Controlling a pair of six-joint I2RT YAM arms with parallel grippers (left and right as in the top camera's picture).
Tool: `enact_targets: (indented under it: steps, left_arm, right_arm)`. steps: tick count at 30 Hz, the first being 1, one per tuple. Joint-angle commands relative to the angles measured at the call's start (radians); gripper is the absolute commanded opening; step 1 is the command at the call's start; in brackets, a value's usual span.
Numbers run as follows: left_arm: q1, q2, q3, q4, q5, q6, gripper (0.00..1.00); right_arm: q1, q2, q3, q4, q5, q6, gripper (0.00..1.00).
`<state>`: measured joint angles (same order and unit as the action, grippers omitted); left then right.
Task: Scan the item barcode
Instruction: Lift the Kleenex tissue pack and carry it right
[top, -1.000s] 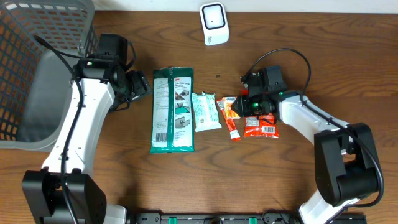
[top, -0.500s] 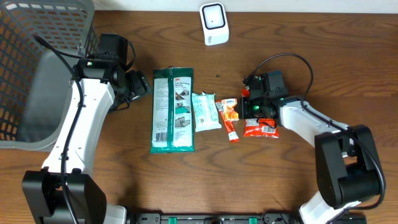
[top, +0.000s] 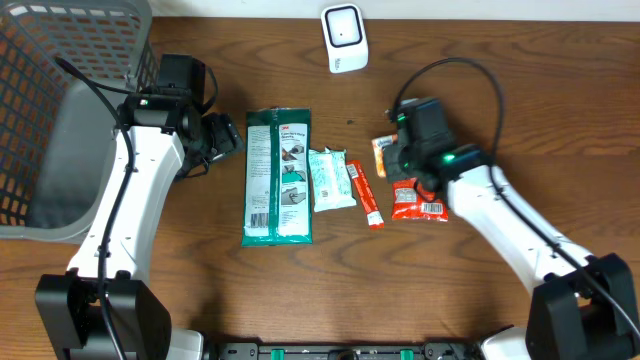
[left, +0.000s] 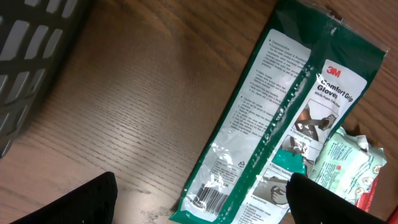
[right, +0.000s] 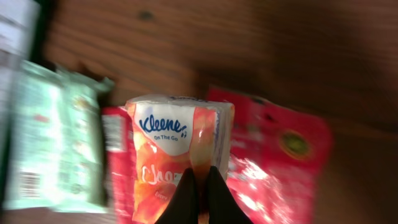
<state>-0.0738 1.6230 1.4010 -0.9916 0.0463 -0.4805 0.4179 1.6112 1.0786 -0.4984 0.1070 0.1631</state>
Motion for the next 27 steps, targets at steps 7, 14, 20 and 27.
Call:
enact_targets:
  steps: [7,14,20,27]
  left_arm:
    - [0.002,-0.007,0.003,-0.006,-0.013,0.009,0.88]
    - [0.002,-0.007,0.003,-0.006,-0.013,0.009,0.88]
    - [0.002,-0.007,0.003,-0.006,-0.013,0.009,0.88]
    - [0.002,-0.007,0.003,-0.006,-0.013,0.009,0.88]
  right_arm:
    - [0.089,0.000,0.004,-0.014,0.867,-0.124,0.01]
    - [-0.050,0.011,-0.008,-0.021,0.872,-0.137,0.01]
    - [-0.183,0.030,-0.048,-0.007,0.871,-0.122,0.01]
    - [-0.293,0.156,-0.055,0.005,0.860,-0.109,0.01]
